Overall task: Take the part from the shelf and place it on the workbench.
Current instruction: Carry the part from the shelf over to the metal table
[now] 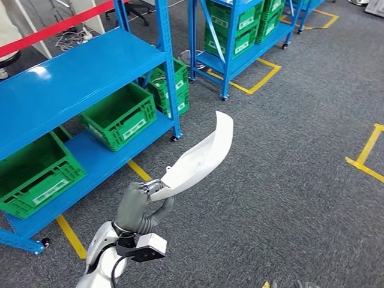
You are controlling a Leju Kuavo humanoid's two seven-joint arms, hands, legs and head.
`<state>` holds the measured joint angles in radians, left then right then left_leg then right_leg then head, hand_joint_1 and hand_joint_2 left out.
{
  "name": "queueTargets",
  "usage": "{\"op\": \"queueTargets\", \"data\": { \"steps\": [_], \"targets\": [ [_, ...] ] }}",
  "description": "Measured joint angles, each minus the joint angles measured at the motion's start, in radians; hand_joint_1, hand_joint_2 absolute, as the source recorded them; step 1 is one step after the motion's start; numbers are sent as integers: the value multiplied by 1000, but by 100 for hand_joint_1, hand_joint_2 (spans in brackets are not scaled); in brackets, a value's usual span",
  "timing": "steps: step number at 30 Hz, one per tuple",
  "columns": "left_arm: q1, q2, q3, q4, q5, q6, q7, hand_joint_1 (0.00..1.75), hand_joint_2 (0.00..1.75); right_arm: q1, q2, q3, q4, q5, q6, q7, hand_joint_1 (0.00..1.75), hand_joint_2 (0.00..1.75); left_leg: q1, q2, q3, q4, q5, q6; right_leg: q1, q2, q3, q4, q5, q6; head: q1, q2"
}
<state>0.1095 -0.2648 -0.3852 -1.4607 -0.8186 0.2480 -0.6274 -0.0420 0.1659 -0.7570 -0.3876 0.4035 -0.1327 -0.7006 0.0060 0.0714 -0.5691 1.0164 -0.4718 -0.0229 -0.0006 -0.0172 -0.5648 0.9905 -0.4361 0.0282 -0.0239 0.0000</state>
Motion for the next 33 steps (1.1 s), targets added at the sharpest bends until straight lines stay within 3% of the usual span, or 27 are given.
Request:
{"op": "queueTargets", "data": {
  "steps": [3, 4, 5, 6, 7, 9, 11, 13, 15, 16, 18, 20, 21, 23, 25, 26, 29, 31, 33],
  "targets": [
    [0, 2, 3, 0, 6, 1, -7, 175, 175, -2, -1, 0, 0, 2, 5, 0, 0, 175, 1, -59, -81, 187, -106, -5, -1, 31, -13, -1, 13, -12, -6, 0],
    [0, 2, 3, 0, 8, 1, -8, 175, 175, -1, -1, 0, 0, 2, 8, 0, 0, 175, 1, -65, -104, 240, -123, -4, 0, 43, -18, -1, 17, -12, -6, 0],
    [0, 3, 3, 0, 9, 1, -10, 175, 175, 1, -2, 0, 0, 2, 9, 0, 0, 175, 0, -67, -111, 258, -121, -2, 0, 54, -21, -1, 19, -12, -6, 0],
    [0, 3, 3, 0, 10, 1, -11, 175, 175, 3, -2, 0, 0, 0, 10, 0, 0, 175, 1, -69, -98, 238, -99, 0, 0, 67, -23, 0, 22, -10, -6, 0],
    [0, 3, 3, 0, 12, 1, -12, 175, 175, 5, -2, 0, 0, -1, 10, 0, 0, 175, 1, -76, -68, 182, -65, 2, 0, 80, -24, 0, 24, -7, -6, 0],
    [0, 3, 3, 0, 15, 2, -15, 175, 175, 4, -1, -1, 0, -2, 9, 0, 0, 175, 6, -113, 5, 42, -9, 8, 1, 104, -29, 4, 29, 0, -6, 0],
    [0, 2, 4, 0, 16, 2, -17, 175, 175, 3, 0, -1, 0, -2, 6, 0, 0, 175, 8, -140, 35, -25, 4, 13, 1, 122, -41, 8, 35, 10, -5, 0],
    [0, 2, 4, 0, 17, 3, -18, 175, 175, 6, 0, -2, 0, -2, 3, 0, 0, 175, 6, -130, 32, -29, 6, 21, -3, 135, -54, 6, 42, 23, -5, 0],
    [0, 0, 4, 0, 17, 3, -19, 175, 175, 10, 0, -5, 0, -2, 0, 0, 0, 175, 7, -110, 30, -32, 12, 33, -3, 107, -71, 29, 27, 34, -1, 0],
    [0, 0, 4, 0, 18, 3, -19, 175, 175, 9, 0, -6, 0, -2, -1, 0, 0, 175, 9, -98, 30, -34, 15, 37, -2, 80, -91, 70, 2, 39, 2, 0],
    [1, 0, 5, 0, 19, 3, -20, 175, 175, 5, 1, -6, 1, -1, -1, 0, 0, 175, 6, -72, 28, -34, 16, 41, -5, 34, -147, 201, -68, 49, 8, 0],
    [1, 0, 6, 0, 20, 3, -20, 175, 175, 4, 2, -6, 2, 0, 0, 1, 0, 175, 5, -47, 26, -33, 16, 42, -9, 23, -181, 291, -101, 55, 8, 0],
    [1, 0, 6, 0, 20, 2, -20, 175, 175, 5, 3, -7, 3, 1, 0, 1, 0, 175, 5, -35, 26, -33, 16, 41, -11, 21, -170, 282, -91, 56, 9, 0],
    [1, 0, 6, 0, 20, 1, -20, 175, 175, 6, 3, -7, 4, 1, 0, 1, 0, 175, 5, -15, 28, -33, 14, 38, -12, 1, -94, 162, -38, 56, 9, 0],
    [1, 0, 5, 0, 20, 1, -21, 175, 175, 2, 4, -8, 4, 2, 0, 1, 0, 175, 0, 0, 30, -31, 12, 28, -7, -28, -23, 44, -4, 48, 8, 0],
    [1, 1, 5, -1, 19, 1, -21, 175, 175, 0, 5, -8, 4, 3, 0, 1, 0, 175, -3, 7, 30, -30, 12, 22, -4, -34, -11, 21, -1, 40, 7, 0],
    [0, 2, 4, -1, 15, -2, -21, 175, 175, 1, 6, -8, 4, 4, 0, 0, 0, 175, -1, 20, 27, -27, 10, 5, 1, -9, -20, 18, 3, 14, 6, 0],
    [0, 3, 3, -1, 12, -4, -21, 175, 175, 2, 6, -10, 5, 4, 0, 0, 0, 175, 3, -11, 7, 19, -27, -3, -2, 10, -23, 14, 9, -1, 3, 0],
    [0, 4, 4, 0, 11, -5, -21, 175, 175, -1, 7, -10, 5, 7, -1, 0, 0, 175, 3, -52, -52, 144, -94, -5, -3, 31, -27, 13, 13, -10, 0, 0]
  ]
}}
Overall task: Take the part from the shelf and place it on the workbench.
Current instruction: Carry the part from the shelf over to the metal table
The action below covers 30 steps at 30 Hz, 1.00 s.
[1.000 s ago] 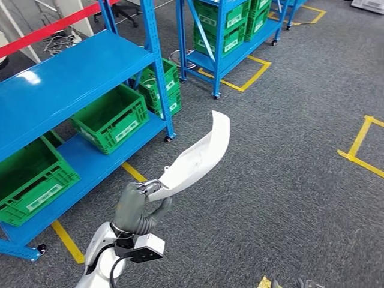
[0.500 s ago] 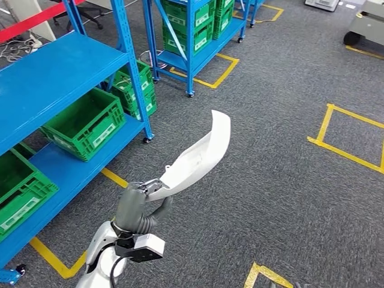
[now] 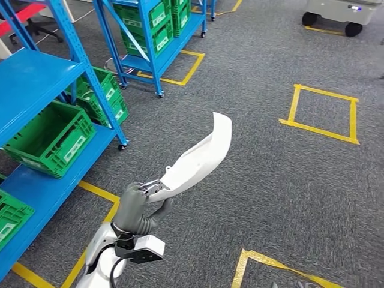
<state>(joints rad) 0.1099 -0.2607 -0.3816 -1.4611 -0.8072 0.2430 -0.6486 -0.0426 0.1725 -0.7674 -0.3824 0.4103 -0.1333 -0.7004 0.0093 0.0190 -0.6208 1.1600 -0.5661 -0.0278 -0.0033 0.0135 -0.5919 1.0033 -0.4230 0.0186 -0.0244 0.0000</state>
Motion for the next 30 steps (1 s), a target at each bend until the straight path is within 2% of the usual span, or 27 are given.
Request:
{"op": "queueTargets", "data": {
  "steps": [1, 2, 3, 4, 5, 7, 9, 10, 11, 13, 15, 16, 17, 18, 19, 20, 21, 22, 23, 24, 26, 28, 30],
  "targets": [
    [0, 1, 0, 0, 0, 0, 0, 175, 175, -1, 0, 0, 0, 1, 0, 0, 0, 175, -1, -9, -33, 66, -26, 1, 1, 11, -2, 0, 1, -2, -2, 0],
    [0, 1, 0, 0, 0, 0, 0, 175, 175, -1, 0, 0, 1, 2, 0, 0, 0, 175, -1, -14, -55, 108, -34, 2, 2, 23, -4, 0, 2, -3, -2, 0],
    [0, 1, 0, 0, 0, -1, 0, 175, 175, 0, 0, 0, 1, 3, 0, 0, 0, 175, -2, -16, -59, 115, -23, 4, 2, 36, -5, 0, 4, -3, -2, 0],
    [0, 1, 0, 0, -1, -2, 0, 175, 175, 0, 1, 0, 2, 3, 0, 0, 0, 175, -2, -19, -44, 82, 6, 7, 2, 48, -6, 1, 5, -2, -2, 0],
    [0, 1, 0, 0, -3, -4, 0, 175, 175, 1, 1, 0, 2, 3, 0, 0, 0, 175, -1, -27, -14, 22, 43, 10, 2, 61, -6, 2, 6, 0, -2, 0],
    [-1, 0, -1, 1, -6, -6, 0, 175, 175, -1, 2, 0, 2, 4, 1, 0, 0, 175, 2, -62, 47, -104, 92, 14, 4, 86, -12, 8, 8, 7, -2, 0],
    [-3, 0, -2, 1, -8, -7, 0, 175, 175, -1, 4, 0, 2, 4, 2, 0, 0, 175, 3, -82, 68, -154, 98, 17, 3, 104, -23, 11, 13, 18, -1, 0],
    [-3, -1, -3, 1, -9, -7, 0, 175, 175, 1, 4, 0, 2, 4, 2, 0, 0, 175, 3, -75, 68, -158, 99, 21, 1, 112, -28, 9, 16, 24, -1, 0],
    [-4, -2, -4, 1, -9, -8, 0, 175, 175, 5, 4, 0, 3, 4, 1, 0, 0, 175, 2, -67, 67, -160, 102, 27, -1, 107, -33, 9, 18, 30, -1, 0],
    [-5, -3, -5, 1, -9, -9, 0, 175, 175, 9, 6, 0, 3, 3, 1, 0, 0, 175, 4, -46, 69, -165, 107, 39, 1, 62, -57, 48, -7, 41, 6, 0],
    [-5, -3, -6, 1, -9, -10, 0, 175, 175, 5, 7, 0, 4, 2, 0, 0, 0, 175, 2, -23, 69, -166, 107, 46, 1, 7, -113, 165, -68, 50, 14, 0],
    [-5, -3, -6, 2, -9, -10, 0, 175, 175, 3, 8, 0, 4, 2, 0, 0, 0, 175, 1, -10, 69, -166, 106, 47, -1, -2, -146, 234, -97, 53, 14, 0],
    [-5, -3, -6, 2, -9, -10, 0, 175, 175, 4, 8, 0, 4, 2, 0, 0, 0, 175, 0, 2, 69, -166, 105, 48, -3, -6, -168, 283, -113, 56, 14, 0],
    [-5, -3, -6, 3, -9, -10, 0, 175, 175, 5, 8, 0, 4, 2, 1, 0, 0, 175, 0, 14, 70, -166, 104, 47, -4, -7, -172, 296, -110, 57, 14, 0],
    [-5, -3, -6, 3, -9, -10, 0, 175, 175, 6, 8, 0, 4, 2, 1, 0, 0, 175, 0, 25, 71, -166, 103, 46, -5, -11, -155, 268, -90, 58, 14, 0],
    [-5, -3, -6, 3, -9, -10, 0, 175, 175, 6, 8, 0, 4, 2, 1, 0, 0, 175, 0, 35, 73, -166, 101, 44, -5, -19, -119, 205, -58, 57, 14, 0],
    [-6, -3, -6, 3, -9, -10, 0, 175, 175, 6, 9, 0, 4, 2, 1, 0, 0, 175, -1, 43, 77, -166, 98, 41, -4, -41, -77, 130, -33, 56, 15, 0],
    [-6, -3, -6, 3, -9, -10, 0, 175, 175, 4, 9, 0, 4, 2, 1, 0, 0, 175, -4, 51, 80, -165, 95, 36, -2, -59, -41, 69, -14, 50, 15, 0],
    [-6, -2, -7, 3, -9, -10, 0, 175, 175, 2, 9, 0, 4, 2, 1, 0, 0, 175, -7, 58, 82, -164, 92, 31, 1, -71, -19, 30, -5, 44, 14, 0],
    [-6, -2, -7, 3, -9, -10, 0, 175, 175, 1, 10, 0, 4, 2, 0, 0, 0, 175, -10, 64, 83, -164, 91, 27, 4, -76, -11, 15, -5, 37, 14, 0],
    [-6, -2, -7, 4, -9, -10, 0, 175, 175, 2, 10, 0, 4, 2, 0, 0, 0, 175, -9, 78, 84, -165, 89, 16, 6, -53, -15, 14, -1, 22, 12, 0],
    [-7, -2, -9, 4, -9, -10, 0, 175, 175, 4, 9, -1, 4, 3, 2, 0, 0, 175, -5, 53, 73, -137, 65, 6, 3, -31, -15, 9, 4, 10, 11, 0],
    [-7, 0, -10, 6, -9, -10, 0, 175, 175, 4, 8, -1, 4, 4, 5, 0, 0, 175, -2, 6, 23, -29, 6, 2, 1, -7, -15, 6, 6, 2, 7, 0]
  ]
}}
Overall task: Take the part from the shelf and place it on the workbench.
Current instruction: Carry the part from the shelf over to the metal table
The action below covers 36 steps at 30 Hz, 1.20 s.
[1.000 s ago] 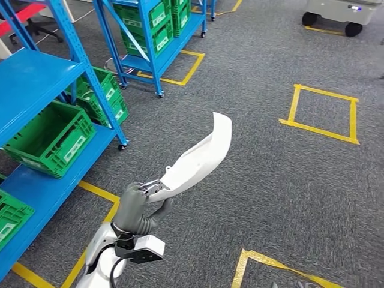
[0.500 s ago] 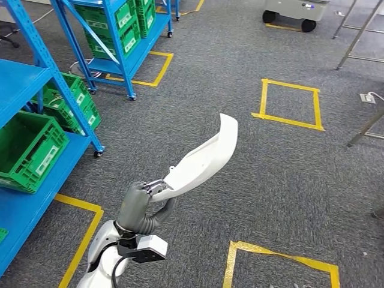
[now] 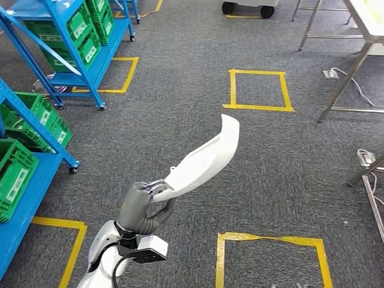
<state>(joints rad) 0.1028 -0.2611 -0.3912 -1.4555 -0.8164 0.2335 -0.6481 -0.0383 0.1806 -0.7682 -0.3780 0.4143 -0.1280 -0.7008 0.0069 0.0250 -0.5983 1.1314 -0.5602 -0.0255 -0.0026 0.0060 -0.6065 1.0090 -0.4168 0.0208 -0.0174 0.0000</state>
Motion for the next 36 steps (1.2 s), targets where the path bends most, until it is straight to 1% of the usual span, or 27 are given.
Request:
{"op": "queueTargets", "data": {
  "steps": [2, 3, 4, 5, 7, 9, 11, 12, 14, 15, 16, 17, 18, 19, 20, 22, 23, 24, 25, 27, 29, 31, 32, 33, 34, 35, 36],
  "targets": [
    [0, 1, 0, 5, 2, 0, 0, 175, 175, 1, -1, -1, 0, 0, 4, 0, 0, 175, 0, -19, -66, 127, -48, 0, 0, 25, -1, 0, 0, -3, -3, 0],
    [-1, 1, 0, 8, 3, 0, 0, 175, 175, 2, -1, -1, 0, -1, 5, 0, 0, 175, 0, -21, -83, 153, -46, 0, 0, 38, -2, 0, 0, -3, -3, 0],
    [-1, 1, 1, 11, 5, 0, 0, 175, 175, 4, -2, -2, 0, -2, 6, 1, 0, 175, 1, -23, -80, 139, -24, 1, -1, 52, -1, 1, 1, -3, -3, 0],
    [-2, 1, 1, 13, 6, 0, 0, 175, 175, 5, -2, -3, 0, -2, 7, 1, 0, 175, 3, -28, -58, 90, 12, 1, -2, 66, -1, 2, 1, -1, -3, 0],
    [-2, 1, 0, 15, 8, 0, 0, 175, 175, 5, -2, -4, 0, -3, 9, 1, 0, 175, 11, -65, 5, -43, 75, -1, -4, 93, -6, 9, 1, 7, -3, 0],
    [-3, 0, 0, 17, 9, 0, 0, 175, 175, 5, -3, -4, 0, -4, 10, 1, 0, 175, 14, -94, 35, -111, 89, 2, -4, 114, -16, 15, 3, 19, -4, 0],
    [-4, -1, 0, 19, 10, 0, 2, 175, 175, 10, -3, -4, 0, -4, 10, 1, 0, 175, 12, -83, 35, -115, 89, 14, -8, 129, -24, 11, 9, 31, -4, 0],
    [-5, -2, 0, 19, 10, 0, 3, 175, 175, 13, -4, -4, 0, -4, 10, 1, 0, 175, 12, -74, 35, -117, 91, 21, -8, 122, -29, 13, 7, 36, -3, 0],
    [-5, -4, 0, 19, 10, 0, 5, 175, 175, 13, -5, -4, 0, -3, 10, 1, 0, 175, 12, -51, 37, -120, 93, 34, -5, 73, -61, 68, -24, 43, 3, 0],
    [-6, -4, 0, 20, 10, 0, 5, 175, 175, 11, -5, -4, 0, -2, 11, 1, 0, 175, 9, -39, 37, -120, 92, 38, -3, 40, -89, 128, -54, 45, 7, 0],
    [-6, -4, 0, 21, 10, -1, 5, 175, 175, 8, -5, -4, 0, -2, 12, 1, 0, 175, 6, -26, 37, -120, 91, 42, -3, 18, -124, 199, -85, 47, 10, 0],
    [-6, -4, 0, 23, 9, -1, 5, 175, 175, 6, -5, -4, 0, -2, 12, 1, 0, 175, 3, -13, 37, -120, 90, 44, -4, 7, -154, 261, -108, 48, 10, 0],
    [-6, -4, 1, 24, 9, -1, 5, 175, 175, 6, -5, -5, 0, -2, 13, 1, 0, 175, 2, 0, 38, -120, 88, 44, -4, 2, -169, 295, -115, 49, 11, 0],
    [-6, -4, 1, 26, 9, -1, 5, 175, 175, 7, -5, -6, 0, -3, 14, 1, 0, 175, 1, 10, 39, -120, 87, 44, -4, 0, -164, 289, -104, 48, 11, 0],
    [-6, -4, 1, 27, 9, -1, 5, 175, 175, 8, -5, -7, 0, -4, 14, 1, 0, 175, 1, 21, 42, -120, 84, 43, -4, -5, -138, 243, -77, 47, 11, 0],
    [-6, -4, 1, 27, 10, 0, 5, 175, 175, 6, -6, -10, 0, -6, 15, 1, 0, 175, -2, 38, 50, -119, 78, 37, 0, -38, -57, 105, -24, 42, 11, 0],
    [-6, -4, 1, 27, 12, -1, 5, 175, 175, 4, -6, -12, 0, -6, 15, 1, 0, 175, -4, 45, 53, -119, 74, 32, 4, -52, -27, 54, -12, 37, 10, 0],
    [-7, -4, 1, 27, 14, -1, 4, 175, 175, 2, -6, -13, 0, -7, 16, 1, 0, 175, -6, 52, 55, -118, 72, 28, 7, -60, -12, 29, -9, 32, 10, 0],
    [-7, -3, 1, 27, 16, -2, 4, 175, 175, 2, -7, -14, 0, -7, 16, 1, 0, 175, -7, 58, 55, -119, 71, 23, 11, -57, -11, 25, -12, 26, 9, 0],
    [-7, -3, 0, 27, 20, -5, 3, 175, 175, 3, -9, -19, 0, -7, 16, 0, 0, 175, -4, 64, 57, -119, 67, 13, 11, -36, -14, 21, -10, 14, 9, 0],
    [-8, -2, 0, 27, 22, -6, 2, 175, 175, 4, -11, -22, 0, -7, 16, 0, 0, 175, -1, 30, 40, -77, 36, 4, 6, -15, -10, 14, -6, 2, 8, 0],
    [-8, 0, 1, 27, 23, -6, 1, 175, 175, 1, -11, -24, 0, -7, 16, 0, 0, 175, 1, -10, -20, 43, -24, 1, 3, 6, -8, 12, -5, -5, 4, 0],
    [-8, 1, 2, 27, 23, -6, 1, 175, 175, 1, -11, -24, 0, -6, 16, 0, 0, 175, 0, -18, -57, 111, -49, 0, 2, 18, -8, 12, -5, -7, 3, 0],
    [-8, 1, 2, 28, 24, -6, 1, 175, 175, 1, -11, -24, 0, -6, 16, 0, 0, 175, 1, -20, -85, 156, -57, 0, 2, 31, -8, 12, -5, -7, 3, 0],
    [-8, 1, 3, 28, 26, -7, 1, 175, 175, 2, -11, -25, 0, -6, 16, 0, 0, 175, 1, -22, -97, 167, -44, 1, 2, 44, -7, 12, -5, -7, 3, 0],
    [-8, 1, 3, 28, 28, -8, 1, 175, 175, 3, -11, -25, 0, -6, 17, 0, 0, 175, 2, -23, -89, 139, -13, 1, 1, 57, -6, 12, -5, -6, 3, 0],
    [-8, 1, 3, 28, 30, -9, 1, 175, 175, 3, -11, -25, 0, -6, 17, 0, 0, 175, 3, -30, -65, 81, 28, 2, -1, 71, -4, 13, -5, -4, 3, 0]
  ]
}}
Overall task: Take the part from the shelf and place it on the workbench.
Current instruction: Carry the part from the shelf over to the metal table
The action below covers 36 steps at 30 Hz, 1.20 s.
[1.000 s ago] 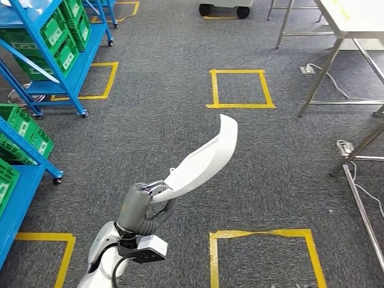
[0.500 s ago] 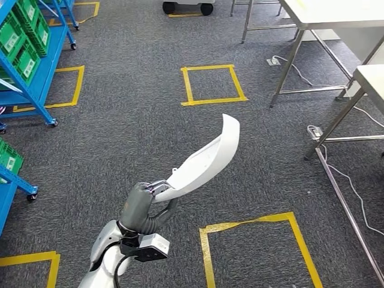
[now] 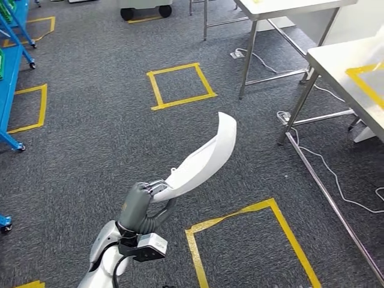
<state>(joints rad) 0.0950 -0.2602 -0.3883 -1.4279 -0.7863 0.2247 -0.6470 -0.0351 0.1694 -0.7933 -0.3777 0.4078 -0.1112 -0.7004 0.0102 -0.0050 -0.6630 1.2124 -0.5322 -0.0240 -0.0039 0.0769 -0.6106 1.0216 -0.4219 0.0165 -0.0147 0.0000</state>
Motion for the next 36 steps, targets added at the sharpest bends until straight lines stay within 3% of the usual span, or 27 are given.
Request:
{"op": "queueTargets", "data": {
  "steps": [1, 3, 4, 6, 8, 10, 12, 13, 14, 17, 19, 21, 26, 28, 30, 31, 32, 33, 35, 36],
  "targets": [
    [0, 0, 0, 0, 2, -2, 0, 175, 175, 0, 0, 0, 0, 0, 0, 0, 0, 175, 3, -18, 30, -69, 37, -1, -1, 13, 0, 1, 0, 4, 0, 0],
    [-1, 0, 0, 0, 5, -5, -1, 175, 175, -2, 0, -2, 0, 0, 1, 0, 0, 175, 9, -54, 74, -169, 70, 0, -1, 35, -7, 7, 0, 15, 0, 0],
    [-2, 0, 0, 0, 6, -6, -2, 175, 175, -2, -1, -2, 0, -1, 1, 0, 0, 175, 9, -64, 81, -188, 71, 4, -2, 44, -12, 7, 2, 21, 0, 0],
    [-3, -2, 0, 0, 9, -8, -2, 175, 175, 3, -1, -3, 1, -1, 1, 0, 0, 175, 7, -51, 82, -193, 72, 16, -5, 52, -20, 3, 6, 32, 0, 0],
    [-3, -3, 0, 0, 11, -10, -4, 175, 175, 5, -2, -4, 2, -1, 1, 0, 0, 175, 7, -30, 85, -197, 74, 29, -3, 13, -41, 37, -16, 41, 5, 0],
    [-3, -3, 0, 0, 12, -12, -5, 175, 175, 0, -2, -4, 3, -1, 1, 0, 0, 175, 4, -6, 87, -198, 73, 38, 0, -46, -98, 154, -75, 46, 10, 0],
    [-3, -3, 1, 0, 12, -14, -5, 175, 175, -2, -2, -4, 4, -1, 2, 0, 0, 175, 1, 20, 87, -198, 70, 42, -2, -67, -159, 276, -121, 49, 11, 0],
    [-3, -3, 1, 0, 12, -14, -5, 175, 175, -1, -2, -4, 5, -1, 2, 0, 0, 175, 0, 31, 88, -198, 68, 42, -3, -69, -167, 294, -119, 50, 11, 0],
    [-3, -3, 1, 0, 12, -14, -5, 175, 175, 0, -2, -4, 6, 0, 3, 0, 0, 175, 0, 42, 90, -198, 66, 42, -3, -72, -154, 272, -101, 50, 11, 0],
    [-4, -3, 1, 0, 12, -14, -6, 175, 175, -1, -2, -5, 7, 0, 4, 0, 0, 175, -4, 68, 101, -197, 56, 31, -1, -115, -42, 77, -25, 45, 11, 0],
    [-4, -3, 1, 0, 12, -14, -6, 175, 175, -5, -2, -5, 7, 0, 4, 0, 0, 175, -9, 81, 107, -197, 50, 21, 5, -133, -7, 15, -15, 36, 10, 0],
    [-4, -3, 1, 0, 12, -14, -7, 175, 175, -5, -3, -6, 8, 1, 4, 0, 0, 175, -8, 91, 110, -199, 49, 15, 9, -120, -8, 16, -15, 28, 9, 0],
    [-5, -3, 1, 0, 12, -15, -7, 175, 175, -4, -3, -8, 8, 1, 4, 0, 0, 175, -6, 98, 113, -203, 49, 9, 11, -111, -9, 14, -15, 21, 9, 0],
    [-5, -1, 1, 0, 12, -15, -8, 175, 175, -5, -4, -11, 8, 3, 5, 0, 0, 175, -2, 58, 64, -106, 0, -1, 7, -88, -2, 8, -13, 7, 5, 0],
    [-6, 0, 2, 0, 12, -15, -10, 175, 175, -8, -5, -14, 9, 5, 7, -1, 0, 175, 0, 12, -24, 50, -58, -9, 1, -56, 6, 2, -14, -6, 0, 0],
    [-6, 0, 3, 0, 12, -15, -10, 175, 175, -8, -5, -14, 9, 5, 7, -1, 0, 175, 0, 10, -53, 85, -56, -9, 1, -44, 9, 2, -16, -7, -1, 0],
    [-6, 0, 3, 0, 12, -15, -10, 175, 175, -7, -5, -15, 9, 6, 7, -1, 0, 175, 0, 9, -59, 78, -32, -7, 1, -34, 13, 2, -19, -7, -1, 0],
    [-6, 0, 4, 0, 12, -15, -10, 175, 175, -7, -5, -16, 9, 7, 8, -1, 0, 175, 0, 7, -45, 34, 7, -6, 0, -23, 18, 2, -22, -5, -1, 0],
    [-6, 0, 4, 0, 12, -15, -10, 175, 175, -7, -5, -17, 10, 8, 10, -1, 0, 175, 1, -8, 9, -100, 84, -3, 0, -4, 26, 6, -31, 2, -2, 0],
    [-6, 0, 4, 0, 12, -15, -10, 175, 175, -7, -5, -18, 10, 9, 11, 0, 0, 175, 2, -17, 31, -151, 102, -1, 1, 4, 27, 7, -36, 7, -2, 0]
  ]
}}
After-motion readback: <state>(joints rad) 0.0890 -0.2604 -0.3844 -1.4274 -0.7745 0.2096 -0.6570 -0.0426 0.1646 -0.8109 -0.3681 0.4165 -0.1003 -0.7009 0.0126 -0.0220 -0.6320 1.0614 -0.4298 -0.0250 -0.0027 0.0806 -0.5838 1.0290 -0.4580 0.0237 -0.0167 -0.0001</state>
